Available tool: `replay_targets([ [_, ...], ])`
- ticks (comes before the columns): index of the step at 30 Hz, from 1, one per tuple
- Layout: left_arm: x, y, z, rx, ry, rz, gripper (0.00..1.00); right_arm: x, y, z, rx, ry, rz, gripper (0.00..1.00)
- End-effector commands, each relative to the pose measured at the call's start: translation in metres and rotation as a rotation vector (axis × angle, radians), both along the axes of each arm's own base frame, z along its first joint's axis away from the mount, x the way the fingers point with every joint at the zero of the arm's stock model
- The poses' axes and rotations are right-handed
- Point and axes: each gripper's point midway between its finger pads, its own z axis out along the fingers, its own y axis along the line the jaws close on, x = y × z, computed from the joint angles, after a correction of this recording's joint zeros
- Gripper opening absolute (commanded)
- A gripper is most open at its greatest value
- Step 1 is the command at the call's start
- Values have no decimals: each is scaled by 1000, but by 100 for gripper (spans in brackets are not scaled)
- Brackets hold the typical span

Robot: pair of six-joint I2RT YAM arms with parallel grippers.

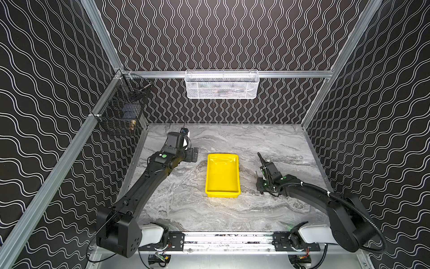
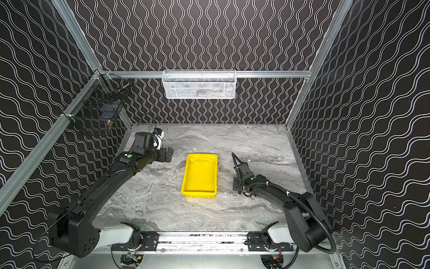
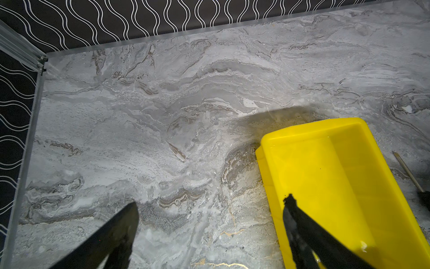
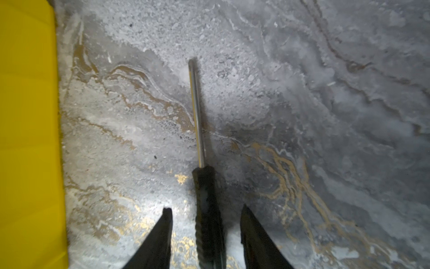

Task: Put the screwdriver in the bin
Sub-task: Pick up the screwdriver from the middle-right of the table.

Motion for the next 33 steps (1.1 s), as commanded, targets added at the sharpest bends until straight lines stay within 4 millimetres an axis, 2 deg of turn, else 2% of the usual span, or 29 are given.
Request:
replay_targets([
  [1,1,2,3,3,-16,5,99,-1,-2,-3,-25,15,-16,46],
  [12,0,2,2,3,-11,5,99,-8,0,-7,-50,35,-20,38],
  [22,1,1,0,1,-7,6,99,-14,-1,-20,-78,67,-23,31],
  [33,1,3,-1,12,-3,12,99,-8,1,-11,-82,35,-13,7],
])
